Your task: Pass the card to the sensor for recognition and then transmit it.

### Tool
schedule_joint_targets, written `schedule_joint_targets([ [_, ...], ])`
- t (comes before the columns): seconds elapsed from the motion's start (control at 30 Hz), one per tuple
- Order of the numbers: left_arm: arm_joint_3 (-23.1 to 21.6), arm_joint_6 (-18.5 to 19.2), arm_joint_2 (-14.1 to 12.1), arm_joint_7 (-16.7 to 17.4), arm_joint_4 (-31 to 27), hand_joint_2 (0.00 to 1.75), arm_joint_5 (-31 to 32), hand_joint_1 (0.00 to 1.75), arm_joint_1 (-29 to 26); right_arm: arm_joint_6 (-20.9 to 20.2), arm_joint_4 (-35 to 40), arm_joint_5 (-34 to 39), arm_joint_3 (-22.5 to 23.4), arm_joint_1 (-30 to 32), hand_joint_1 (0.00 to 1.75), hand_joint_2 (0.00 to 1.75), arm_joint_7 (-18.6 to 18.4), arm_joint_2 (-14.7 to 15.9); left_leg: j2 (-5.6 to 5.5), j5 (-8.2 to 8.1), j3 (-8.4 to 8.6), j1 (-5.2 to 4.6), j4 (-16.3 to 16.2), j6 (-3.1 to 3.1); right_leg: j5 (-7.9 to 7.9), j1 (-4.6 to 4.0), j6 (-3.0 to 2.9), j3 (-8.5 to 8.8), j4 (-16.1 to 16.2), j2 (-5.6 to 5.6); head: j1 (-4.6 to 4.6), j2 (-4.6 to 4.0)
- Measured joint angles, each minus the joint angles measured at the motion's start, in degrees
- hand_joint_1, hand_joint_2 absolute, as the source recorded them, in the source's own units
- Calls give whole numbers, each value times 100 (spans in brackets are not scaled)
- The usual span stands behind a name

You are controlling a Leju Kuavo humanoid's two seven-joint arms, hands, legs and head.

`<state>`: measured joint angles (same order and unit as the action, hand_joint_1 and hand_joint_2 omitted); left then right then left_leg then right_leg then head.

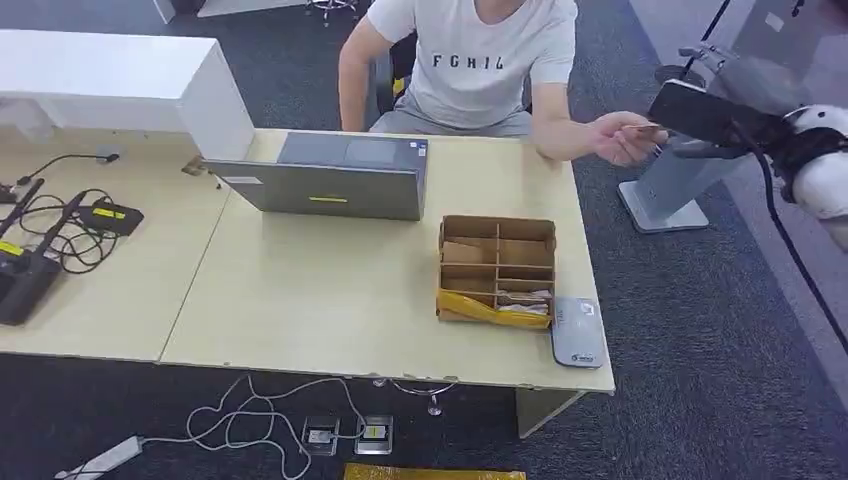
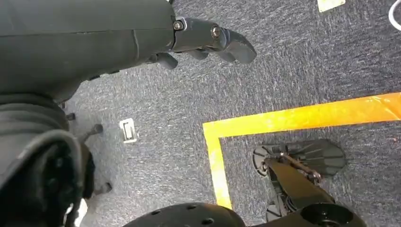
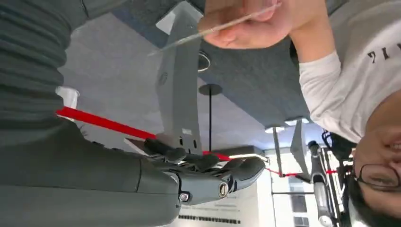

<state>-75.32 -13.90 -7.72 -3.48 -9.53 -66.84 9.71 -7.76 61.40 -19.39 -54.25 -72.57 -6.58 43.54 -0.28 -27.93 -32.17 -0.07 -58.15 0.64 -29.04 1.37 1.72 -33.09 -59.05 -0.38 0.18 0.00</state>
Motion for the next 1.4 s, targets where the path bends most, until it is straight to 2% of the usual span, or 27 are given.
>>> schedule_joint_targets([
  [0.37,-61,0,-72,-31,0,0,22,0,2,87,137,0,7,390,0,175,18,9,-1,0,-1,0,0,0,1,0,-1,0,-1,-1,0,0],
  [0.77,-140,0,-98,-35,0,0,24,0,3,66,301,33,11,491,0,175,13,39,0,0,-1,0,0,0,1,0,-1,0,0,-1,0,0],
  [0.8,-144,0,-101,-35,0,0,22,0,3,66,301,33,11,492,175,175,11,44,-1,0,-1,0,0,0,1,0,-1,0,0,-2,2,0],
  [1.1,-192,7,-122,-35,-2,0,15,0,3,-70,339,374,26,595,175,175,-210,52,0,0,-1,0,0,0,1,0,-1,-1,0,-1,0,0],
  [1.4,-197,15,-133,-44,0,0,61,0,4,-44,347,632,85,746,175,175,-269,63,0,0,-1,-1,0,0,1,0,-1,0,0,-1,2,0],
])
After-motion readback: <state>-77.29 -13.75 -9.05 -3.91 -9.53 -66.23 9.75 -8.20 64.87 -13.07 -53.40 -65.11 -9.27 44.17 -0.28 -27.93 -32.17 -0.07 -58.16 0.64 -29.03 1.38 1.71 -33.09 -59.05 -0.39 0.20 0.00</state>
